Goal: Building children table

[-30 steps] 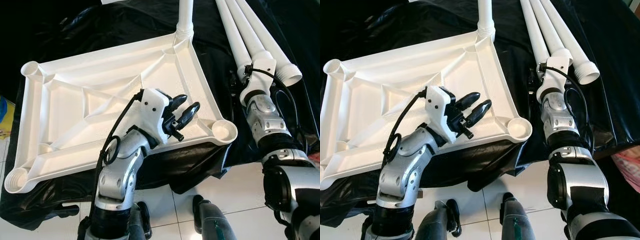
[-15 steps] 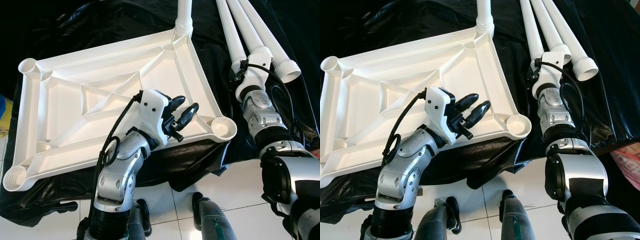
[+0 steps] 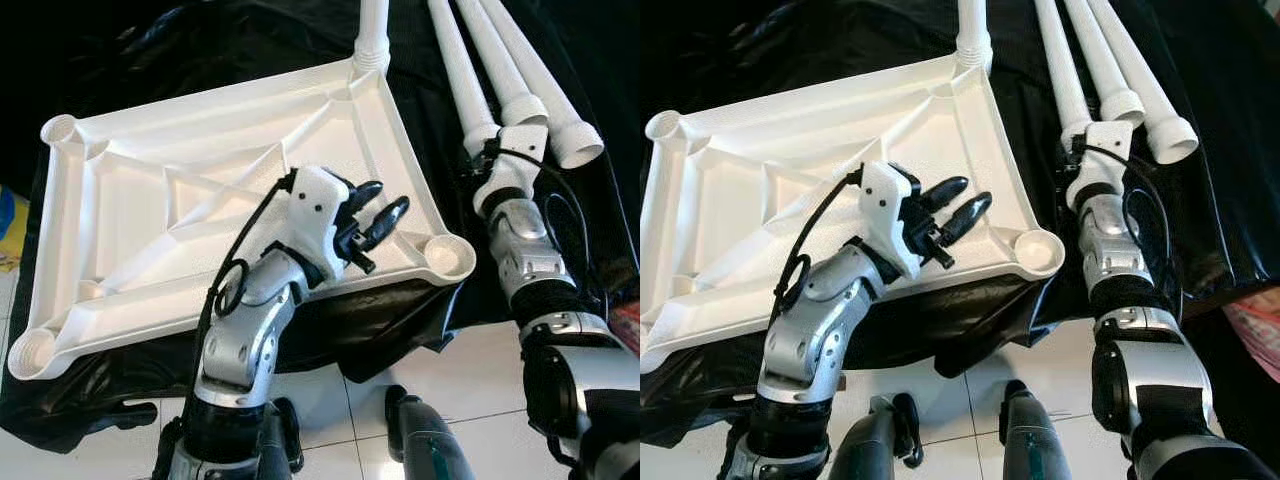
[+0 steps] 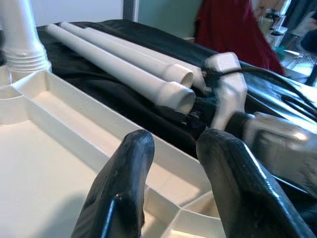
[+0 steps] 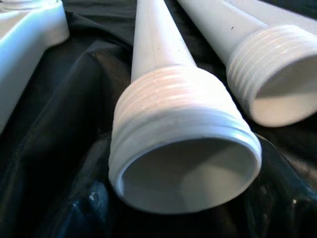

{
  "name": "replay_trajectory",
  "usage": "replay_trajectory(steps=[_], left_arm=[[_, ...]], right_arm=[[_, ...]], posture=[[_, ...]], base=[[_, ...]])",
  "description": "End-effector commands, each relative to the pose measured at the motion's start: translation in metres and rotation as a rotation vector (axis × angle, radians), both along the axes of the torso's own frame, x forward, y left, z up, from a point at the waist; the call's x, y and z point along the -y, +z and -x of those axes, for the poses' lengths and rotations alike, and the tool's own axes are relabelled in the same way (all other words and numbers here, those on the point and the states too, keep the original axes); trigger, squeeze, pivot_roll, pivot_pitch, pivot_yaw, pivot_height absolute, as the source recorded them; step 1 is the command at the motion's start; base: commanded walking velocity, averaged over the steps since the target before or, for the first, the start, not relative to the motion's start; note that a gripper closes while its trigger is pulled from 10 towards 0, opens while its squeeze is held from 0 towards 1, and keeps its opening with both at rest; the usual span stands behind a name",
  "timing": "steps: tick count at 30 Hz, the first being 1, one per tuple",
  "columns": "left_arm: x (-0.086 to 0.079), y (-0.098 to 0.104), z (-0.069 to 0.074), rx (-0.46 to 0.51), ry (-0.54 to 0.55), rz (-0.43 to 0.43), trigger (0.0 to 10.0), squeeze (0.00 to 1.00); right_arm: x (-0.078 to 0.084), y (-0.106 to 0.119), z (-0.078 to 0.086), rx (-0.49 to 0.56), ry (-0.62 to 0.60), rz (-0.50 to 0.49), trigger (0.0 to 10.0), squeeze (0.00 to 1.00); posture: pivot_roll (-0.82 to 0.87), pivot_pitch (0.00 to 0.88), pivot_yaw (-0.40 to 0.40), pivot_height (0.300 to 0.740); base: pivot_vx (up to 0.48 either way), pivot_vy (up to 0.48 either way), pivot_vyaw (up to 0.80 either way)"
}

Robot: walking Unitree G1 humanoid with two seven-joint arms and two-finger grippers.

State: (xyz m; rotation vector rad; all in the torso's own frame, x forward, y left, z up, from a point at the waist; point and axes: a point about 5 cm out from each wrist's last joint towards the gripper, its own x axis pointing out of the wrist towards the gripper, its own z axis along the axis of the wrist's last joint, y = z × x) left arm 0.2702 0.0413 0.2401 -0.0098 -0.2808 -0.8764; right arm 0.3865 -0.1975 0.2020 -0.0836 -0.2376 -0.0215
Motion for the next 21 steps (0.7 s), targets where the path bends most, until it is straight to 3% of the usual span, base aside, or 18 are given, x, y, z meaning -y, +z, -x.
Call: replay_trajectory(steps=[1, 8, 14, 21], left_arm=[[-0.001, -0.001, -0.004, -0.002, 0.012, 0.014, 10.0, 0.00], [-0.001, 0.006, -0.015, 0.001, -0.006, 0.046, 10.0, 0.00], [0.000, 0.009, -0.019, 0.014, -0.018, 0.048, 10.0, 0.00], [0.001, 0.013, -0.021, 0.027, -0.029, 0.056, 10.0, 0.00]], right_arm=[[-0.006, -0.011, 0.009, 0.009, 0.037, -0.004, 10.0, 0.00], [-0.018, -0.001, 0.035, 0.172, 0.065, -0.007, 10.0, 0.00], [-0.020, 0.002, 0.040, 0.193, 0.051, 0.002, 10.0, 0.00], [-0.017, -0.004, 0.062, 0.161, 0.023, -0.026, 10.0, 0.00]], posture=[[-0.06, 0.203, 0.063, 0.740], [-0.10, 0.165, 0.077, 0.740], [-0.11, 0.148, 0.086, 0.740], [-0.12, 0.141, 0.092, 0.740]], base=[[0.000, 0.000, 0.00], [0.000, 0.000, 0.00], [0.000, 0.000, 0.00], [0.000, 0.000, 0.00]])
